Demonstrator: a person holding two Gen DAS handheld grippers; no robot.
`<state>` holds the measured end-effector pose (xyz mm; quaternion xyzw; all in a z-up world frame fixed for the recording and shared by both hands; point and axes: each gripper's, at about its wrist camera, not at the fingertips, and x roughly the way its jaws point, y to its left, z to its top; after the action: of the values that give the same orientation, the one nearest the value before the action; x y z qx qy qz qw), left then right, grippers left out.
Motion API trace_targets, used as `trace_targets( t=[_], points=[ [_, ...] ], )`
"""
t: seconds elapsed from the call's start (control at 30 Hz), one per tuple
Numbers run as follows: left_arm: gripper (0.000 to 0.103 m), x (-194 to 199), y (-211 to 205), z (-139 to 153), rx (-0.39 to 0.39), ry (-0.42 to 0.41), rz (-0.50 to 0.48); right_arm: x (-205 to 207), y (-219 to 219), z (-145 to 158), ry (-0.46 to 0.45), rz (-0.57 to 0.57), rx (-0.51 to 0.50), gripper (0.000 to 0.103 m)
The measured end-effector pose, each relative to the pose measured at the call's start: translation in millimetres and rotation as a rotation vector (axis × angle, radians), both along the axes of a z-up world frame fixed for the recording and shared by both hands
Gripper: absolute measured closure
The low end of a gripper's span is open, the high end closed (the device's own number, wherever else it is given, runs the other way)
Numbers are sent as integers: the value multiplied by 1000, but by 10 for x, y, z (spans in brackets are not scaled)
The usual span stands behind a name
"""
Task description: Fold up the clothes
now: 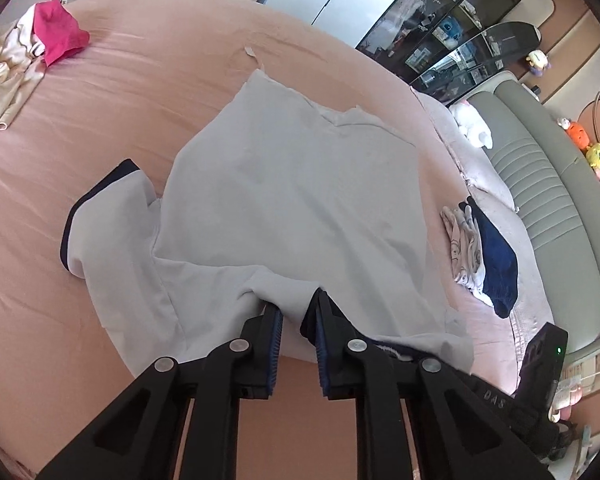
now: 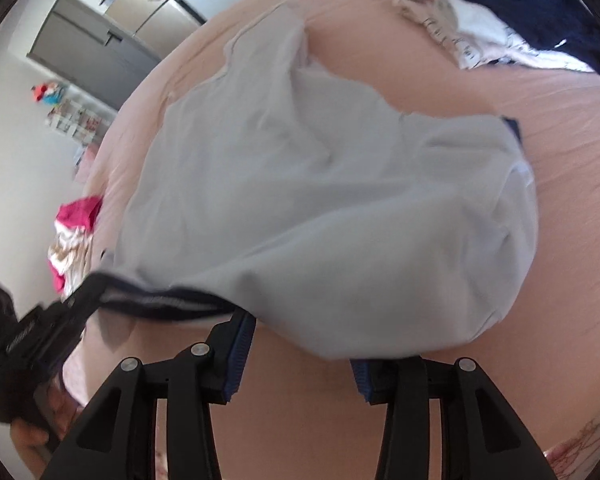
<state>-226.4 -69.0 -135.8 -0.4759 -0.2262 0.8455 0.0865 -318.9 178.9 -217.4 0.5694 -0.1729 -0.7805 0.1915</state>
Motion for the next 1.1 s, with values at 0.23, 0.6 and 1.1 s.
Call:
trace_targets(
  t=[0.23,0.6,1.1],
  points=[
    [90,324,33,147,-66,30,-58,126,16,451,246,8,-35,69],
    [90,663,-31,-159,-89,-102,-125,667,270,-19,9,55,54,96],
    [82,540,228,46,-262,-6,-226,619,-785,86,322,333,466,52]
  ],
)
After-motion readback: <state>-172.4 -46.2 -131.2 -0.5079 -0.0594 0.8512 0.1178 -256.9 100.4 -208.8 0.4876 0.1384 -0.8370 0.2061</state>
